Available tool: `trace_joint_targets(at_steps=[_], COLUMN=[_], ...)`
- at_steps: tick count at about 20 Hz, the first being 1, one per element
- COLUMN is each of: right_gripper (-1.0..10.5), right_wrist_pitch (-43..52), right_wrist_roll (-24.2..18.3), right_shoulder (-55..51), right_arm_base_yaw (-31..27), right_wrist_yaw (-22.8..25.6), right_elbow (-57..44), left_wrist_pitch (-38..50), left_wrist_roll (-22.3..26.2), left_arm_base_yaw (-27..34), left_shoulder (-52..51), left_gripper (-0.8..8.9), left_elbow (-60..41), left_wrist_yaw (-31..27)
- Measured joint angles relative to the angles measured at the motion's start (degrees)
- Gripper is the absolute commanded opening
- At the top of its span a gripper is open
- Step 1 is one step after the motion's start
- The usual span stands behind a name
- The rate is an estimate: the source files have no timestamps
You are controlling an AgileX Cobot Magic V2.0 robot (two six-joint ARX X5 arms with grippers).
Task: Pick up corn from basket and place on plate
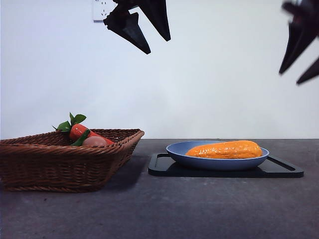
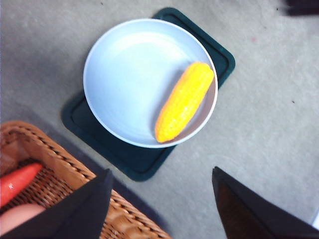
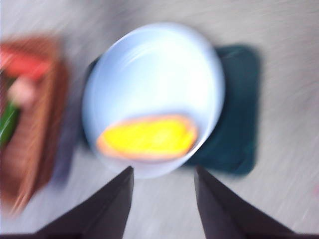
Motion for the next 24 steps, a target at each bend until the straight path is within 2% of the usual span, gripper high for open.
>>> trace_joint_targets(at_steps=[2,5,8,15,24], right_gripper=[1.6,0.1,0.0,0.0,0.0], right_wrist_pitch=[-4.7,-8.0,-9.9,-8.3,-0.1], right_wrist_roll=[-3.4,-6.3,-8.8,-9.3,-9.7], right_shoulder=[-4.3,-7.0,-7.3,-7.3,-7.3], right_arm_base_yaw=[1.9,3.1,3.9,3.9,2.6], right_wrist_yaw=[-0.3,-0.4,-0.3,-0.3,-0.3], right_elbow=[0.0,0.0,0.0,0.0,0.0], left_wrist_pitch=[-0.9,-2.2,-3.4,-2.4,13.9], left_wrist_roll=[0.0,0.0,-0.1,-0.1,-0.1], left_arm_base_yaw=[0.0,0.0,0.0,0.0,0.1], left_shoulder=[0.0,0.0,0.0,0.0,0.0], left_gripper=[2.08,0.03,0.07,0.08,0.08], left_elbow=[0.0,0.0,0.0,0.0,0.0], left_wrist_yaw=[0.0,0.0,0.0,0.0,-0.2])
